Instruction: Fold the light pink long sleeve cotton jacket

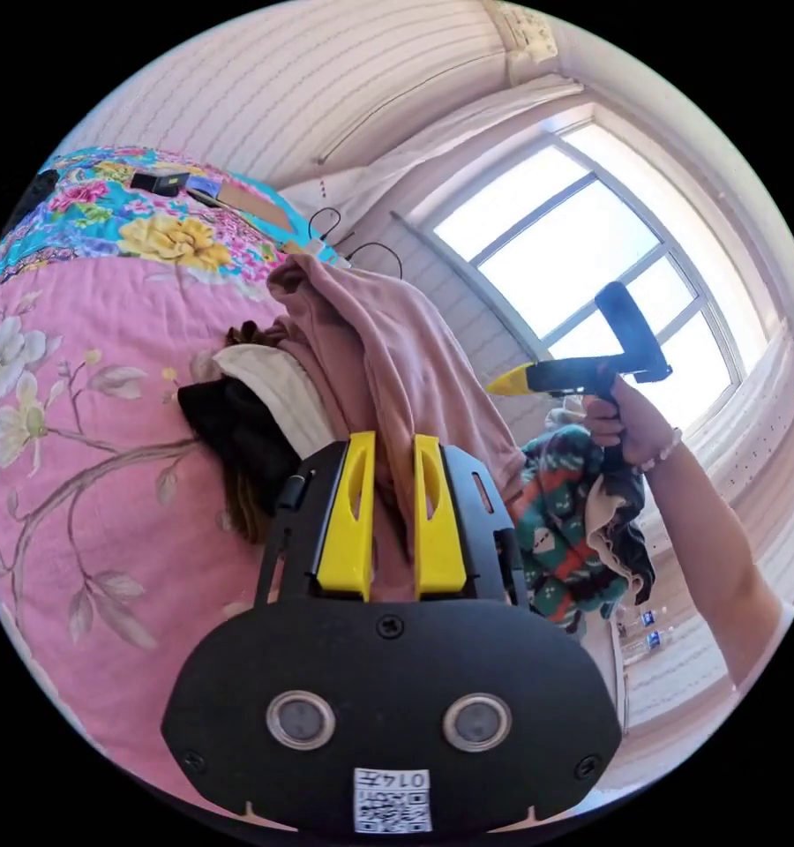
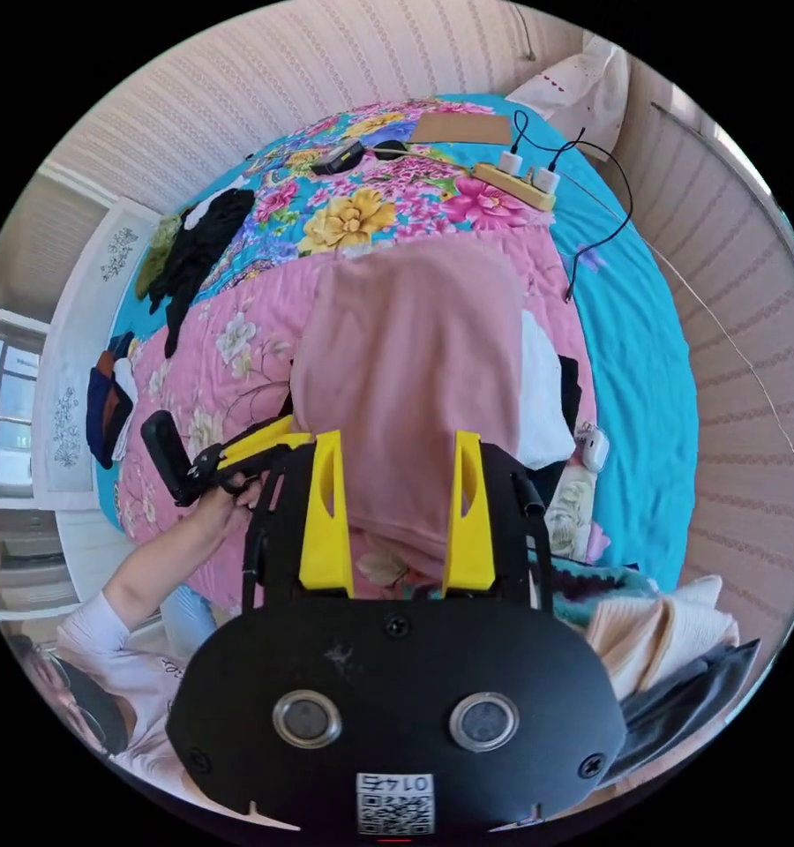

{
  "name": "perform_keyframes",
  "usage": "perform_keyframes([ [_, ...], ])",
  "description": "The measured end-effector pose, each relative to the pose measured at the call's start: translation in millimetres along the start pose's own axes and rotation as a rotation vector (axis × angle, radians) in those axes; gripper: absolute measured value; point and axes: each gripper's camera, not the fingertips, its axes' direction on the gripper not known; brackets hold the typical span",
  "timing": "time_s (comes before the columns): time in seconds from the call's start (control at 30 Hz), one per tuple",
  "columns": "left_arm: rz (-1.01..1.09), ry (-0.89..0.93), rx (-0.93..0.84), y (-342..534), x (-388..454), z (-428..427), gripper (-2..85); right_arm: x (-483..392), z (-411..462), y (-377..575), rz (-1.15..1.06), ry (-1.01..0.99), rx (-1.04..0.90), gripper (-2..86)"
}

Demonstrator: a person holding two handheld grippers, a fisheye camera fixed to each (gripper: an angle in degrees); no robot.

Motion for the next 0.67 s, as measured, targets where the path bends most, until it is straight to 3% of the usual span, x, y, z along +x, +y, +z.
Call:
perform_keyframes([
  [0.13,0.018,-0.009,-0.052,7,0,-2,7.7,-41,39,-9,-0.084,0.19,-0.152,16.2],
  [0.3,0.152,-0.077,-0.019,47,7,-89,10.3,-119,29,15,-0.237,0.321,-0.009,15.9],
  [0.43,0.219,-0.326,0.058,133,2,-228,10.1,-254,57,57,-0.668,0.375,0.109,14.2],
  [0.53,0.12,-0.505,0.128,201,-16,-344,9.2,-362,109,75,-0.915,0.314,0.225,13.0],
  [0.67,-0.117,-0.784,0.24,283,-55,-493,9.9,-521,186,68,-1.065,-0.007,0.176,13.4],
])
